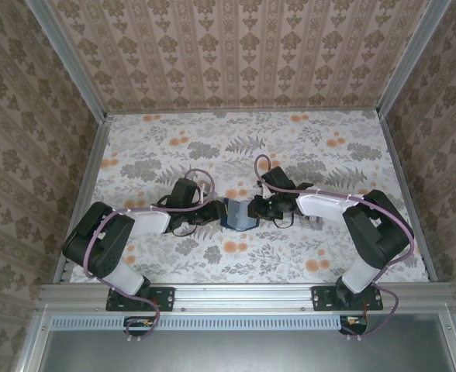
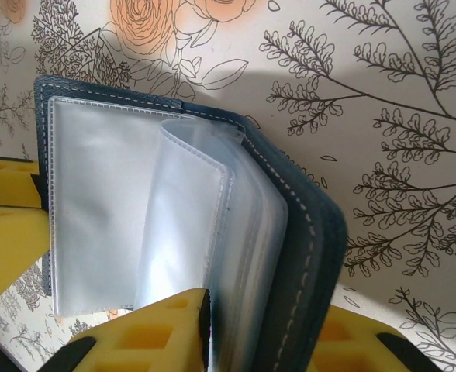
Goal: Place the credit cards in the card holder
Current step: Flip over the card slot in the card holder.
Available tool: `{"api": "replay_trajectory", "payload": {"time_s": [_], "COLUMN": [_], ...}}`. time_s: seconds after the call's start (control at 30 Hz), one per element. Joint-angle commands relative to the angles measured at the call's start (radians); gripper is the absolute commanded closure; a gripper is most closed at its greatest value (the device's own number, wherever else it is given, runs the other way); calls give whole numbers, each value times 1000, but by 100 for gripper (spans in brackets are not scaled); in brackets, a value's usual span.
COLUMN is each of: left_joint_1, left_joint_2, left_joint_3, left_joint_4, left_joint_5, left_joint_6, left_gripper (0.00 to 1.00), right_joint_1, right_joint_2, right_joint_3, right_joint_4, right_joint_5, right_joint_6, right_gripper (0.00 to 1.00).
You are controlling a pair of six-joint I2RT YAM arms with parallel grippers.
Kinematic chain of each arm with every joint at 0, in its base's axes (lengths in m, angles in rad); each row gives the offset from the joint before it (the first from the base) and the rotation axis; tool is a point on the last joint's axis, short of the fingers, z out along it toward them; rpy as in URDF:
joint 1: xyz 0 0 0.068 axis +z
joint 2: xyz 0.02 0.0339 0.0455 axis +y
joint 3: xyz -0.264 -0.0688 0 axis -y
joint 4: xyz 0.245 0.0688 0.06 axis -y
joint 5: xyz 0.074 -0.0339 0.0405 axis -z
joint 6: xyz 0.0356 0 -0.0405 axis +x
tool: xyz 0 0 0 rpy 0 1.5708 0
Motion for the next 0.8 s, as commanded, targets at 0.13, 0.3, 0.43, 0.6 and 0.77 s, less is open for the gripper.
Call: {"api": "replay_trajectory", "payload": {"time_s": [0.13, 0.3, 0.43, 0.6, 0.77], "left_joint_1": [-6, -7, -7, -7, -2], "left_joint_2": [31, -9, -44, -38, -31], "left_joint_3": [7, -7, -10, -11, -20], "left_joint_4": [29, 12, -26, -15, 7], "left_joint_5": [31, 10, -14, 5, -10], "left_joint_6": [4, 28, 39, 39, 22], "left_gripper": [44, 28, 25, 1, 1], "right_joint_1": [-3, -3, -2, -1, -2], "right_joint_2": [36, 51, 66, 86, 92], "right_joint_3": [35, 46, 48, 58, 70], "right_joint_4": [-18, -25, -3, -5, -15], "right_joint_5": [-7, -8, -19, -24, -17], "right_joint_6": [-68, -101, -97, -103, -123], "right_gripper": [74, 74, 75, 76, 75]}}
